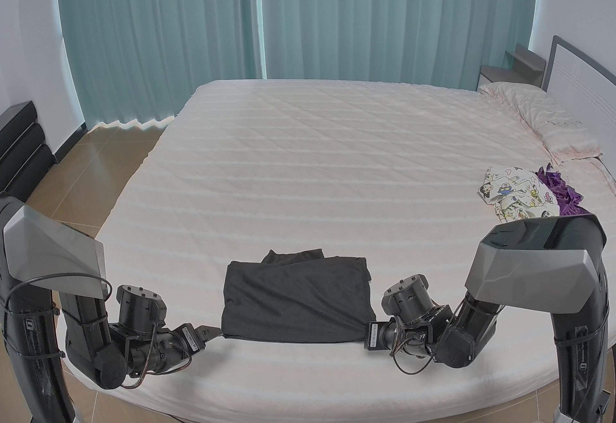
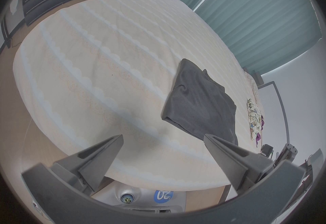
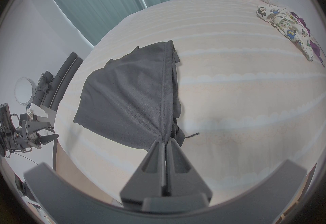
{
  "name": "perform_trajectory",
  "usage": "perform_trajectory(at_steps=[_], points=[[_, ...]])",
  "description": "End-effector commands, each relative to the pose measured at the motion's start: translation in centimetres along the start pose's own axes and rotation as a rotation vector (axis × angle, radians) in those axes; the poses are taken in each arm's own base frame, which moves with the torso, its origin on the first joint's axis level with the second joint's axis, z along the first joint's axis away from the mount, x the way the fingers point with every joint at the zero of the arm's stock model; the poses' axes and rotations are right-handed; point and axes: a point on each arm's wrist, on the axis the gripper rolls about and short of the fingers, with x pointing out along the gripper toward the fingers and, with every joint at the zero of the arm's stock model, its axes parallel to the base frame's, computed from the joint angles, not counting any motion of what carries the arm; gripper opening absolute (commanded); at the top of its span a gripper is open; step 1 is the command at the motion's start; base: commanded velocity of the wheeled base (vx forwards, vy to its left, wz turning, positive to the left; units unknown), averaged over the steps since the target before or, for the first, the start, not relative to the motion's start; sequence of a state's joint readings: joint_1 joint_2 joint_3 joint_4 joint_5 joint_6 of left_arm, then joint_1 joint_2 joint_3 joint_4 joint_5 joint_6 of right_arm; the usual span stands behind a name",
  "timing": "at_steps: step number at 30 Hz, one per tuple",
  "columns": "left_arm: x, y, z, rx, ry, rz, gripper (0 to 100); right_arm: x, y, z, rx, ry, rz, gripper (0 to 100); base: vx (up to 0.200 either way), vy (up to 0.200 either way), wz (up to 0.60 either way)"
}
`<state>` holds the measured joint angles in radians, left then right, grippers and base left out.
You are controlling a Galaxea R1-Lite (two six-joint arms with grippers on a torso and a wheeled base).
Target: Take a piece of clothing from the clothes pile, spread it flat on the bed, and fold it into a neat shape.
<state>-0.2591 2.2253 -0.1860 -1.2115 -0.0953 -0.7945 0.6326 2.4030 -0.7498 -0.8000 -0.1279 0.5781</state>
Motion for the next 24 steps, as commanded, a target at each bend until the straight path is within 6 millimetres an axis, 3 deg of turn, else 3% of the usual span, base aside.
perform_trajectory(at_steps=[1, 6, 7, 12, 13, 14, 15, 19, 24], points=[[0.1, 0.0, 0.0, 0.001, 0.002, 0.001, 100, -0.4, -0.1, 0.4, 0.004, -0.012, 0.003, 0, 0.0, 0.0, 0.0], [0.1, 0.0, 0.0, 0.001, 0.001, 0.0, 100, 0.0, 0.2, 0.5, -0.001, 0.0, 0.003, 0, 0.0, 0.0, 0.0], [0.1, 0.0, 0.0, 0.001, 0.001, 0.0, 100, -0.1, 0.2, 0.6, 0.0, -0.003, 0.006, 100, 0.0, 0.0, 0.0], [0.1, 0.0, 0.0, 0.001, 0.002, 0.001, 100, -0.2, 0.2, 2.2, 0.028, -0.06, 0.033, 100, 0.0, 0.0, 0.0], [0.1, 0.0, 0.0, 0.0, 0.001, 0.002, 100, -0.2, 0.2, 3.9, 0.056, -0.104, 0.045, 100, 0.0, 0.0, 0.0], [0.1, 0.0, 0.0, 0.0, 0.001, 0.002, 100, -0.2, 0.2, 3.9, 0.056, -0.104, 0.045, 100, 0.0, 0.0, 0.0], [0.1, 0.0, 0.0, 0.0, 0.001, 0.002, 100, -0.1, -0.1, 5.8, 0.086, -0.149, 0.052, 100, 0.0, 0.0, 0.0], [0.1, 0.0, 0.0, 0.0, 0.0, 0.0, 100, 2.3, -0.4, 8.7, 0.128, -0.203, 0.042, 100, 0.0, 0.0, 0.0], [0.2, 0.0, 0.0, 0.0, 0.001, 0.002, 100, 5.1, -0.4, 9.4, 0.157, -0.184, 0.02, 100, 0.0, 0.0, 0.0]])
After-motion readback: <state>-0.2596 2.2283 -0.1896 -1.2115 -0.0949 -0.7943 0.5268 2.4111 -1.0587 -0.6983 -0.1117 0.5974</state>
